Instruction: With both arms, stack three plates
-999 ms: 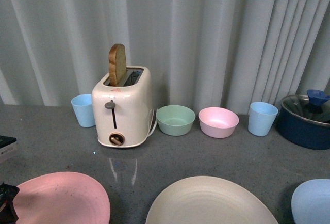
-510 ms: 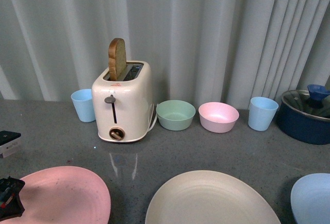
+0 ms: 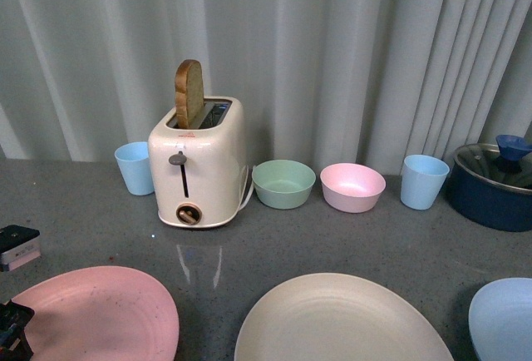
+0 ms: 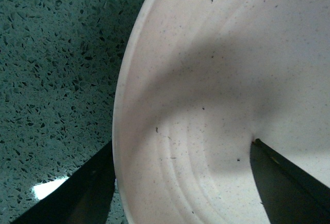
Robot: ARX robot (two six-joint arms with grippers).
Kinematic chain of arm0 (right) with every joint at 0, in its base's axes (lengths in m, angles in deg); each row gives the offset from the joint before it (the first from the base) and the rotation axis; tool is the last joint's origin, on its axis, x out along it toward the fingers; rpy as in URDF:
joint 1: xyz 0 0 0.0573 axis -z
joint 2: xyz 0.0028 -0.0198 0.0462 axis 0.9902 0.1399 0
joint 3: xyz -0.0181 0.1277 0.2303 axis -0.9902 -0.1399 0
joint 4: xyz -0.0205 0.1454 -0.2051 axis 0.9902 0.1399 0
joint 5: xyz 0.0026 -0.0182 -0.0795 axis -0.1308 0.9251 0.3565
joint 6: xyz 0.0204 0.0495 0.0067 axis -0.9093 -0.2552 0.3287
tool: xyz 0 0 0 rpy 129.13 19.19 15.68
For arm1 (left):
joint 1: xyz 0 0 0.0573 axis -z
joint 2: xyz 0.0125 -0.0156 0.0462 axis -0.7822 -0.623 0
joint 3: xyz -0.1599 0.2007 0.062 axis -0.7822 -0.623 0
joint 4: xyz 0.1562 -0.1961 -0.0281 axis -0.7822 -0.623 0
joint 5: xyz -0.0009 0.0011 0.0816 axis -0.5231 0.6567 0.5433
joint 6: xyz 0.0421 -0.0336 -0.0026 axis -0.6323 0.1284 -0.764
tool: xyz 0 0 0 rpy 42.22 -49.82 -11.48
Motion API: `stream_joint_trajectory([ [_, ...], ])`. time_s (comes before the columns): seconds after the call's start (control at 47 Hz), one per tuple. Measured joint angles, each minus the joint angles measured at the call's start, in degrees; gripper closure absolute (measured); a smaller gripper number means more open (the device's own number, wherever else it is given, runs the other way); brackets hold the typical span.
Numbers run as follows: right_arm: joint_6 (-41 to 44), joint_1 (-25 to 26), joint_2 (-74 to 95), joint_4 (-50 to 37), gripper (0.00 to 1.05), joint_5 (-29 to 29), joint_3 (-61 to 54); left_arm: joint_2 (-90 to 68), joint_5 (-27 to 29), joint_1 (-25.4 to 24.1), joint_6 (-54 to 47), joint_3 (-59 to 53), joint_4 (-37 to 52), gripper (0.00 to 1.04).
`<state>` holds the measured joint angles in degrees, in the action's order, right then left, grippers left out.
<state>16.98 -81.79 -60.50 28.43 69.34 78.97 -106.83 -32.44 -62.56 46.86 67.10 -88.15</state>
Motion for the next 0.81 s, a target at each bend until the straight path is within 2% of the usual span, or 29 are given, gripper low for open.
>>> stream_joint_trajectory([
  [0.085, 0.0, 0.0, 0.0, 0.0, 0.07, 0.0, 0.0, 0.0, 0.1, 0.2, -0.1, 0.0, 0.1, 0.4],
  [0.234, 0.0, 0.0, 0.0, 0.0, 0.07, 0.0, 0.0, 0.0, 0.3, 0.6, -0.2, -0.1, 0.2, 0.72],
  [0.383, 0.0, 0.0, 0.0, 0.0, 0.07, 0.0, 0.0, 0.7, -0.5, 0.6, 0.1, 0.0, 0.5, 0.97],
  [0.446, 0.0, 0.0, 0.0, 0.0, 0.07, 0.0, 0.0, 1.0, -1.2, 0.6, 0.4, 0.1, 0.5, 1.0],
  [0.808, 0.0, 0.0, 0.0, 0.0, 0.07, 0.0, 0.0, 2.1, -2.1, -1.9, -0.3, 4.6, -4.8, 1.0],
])
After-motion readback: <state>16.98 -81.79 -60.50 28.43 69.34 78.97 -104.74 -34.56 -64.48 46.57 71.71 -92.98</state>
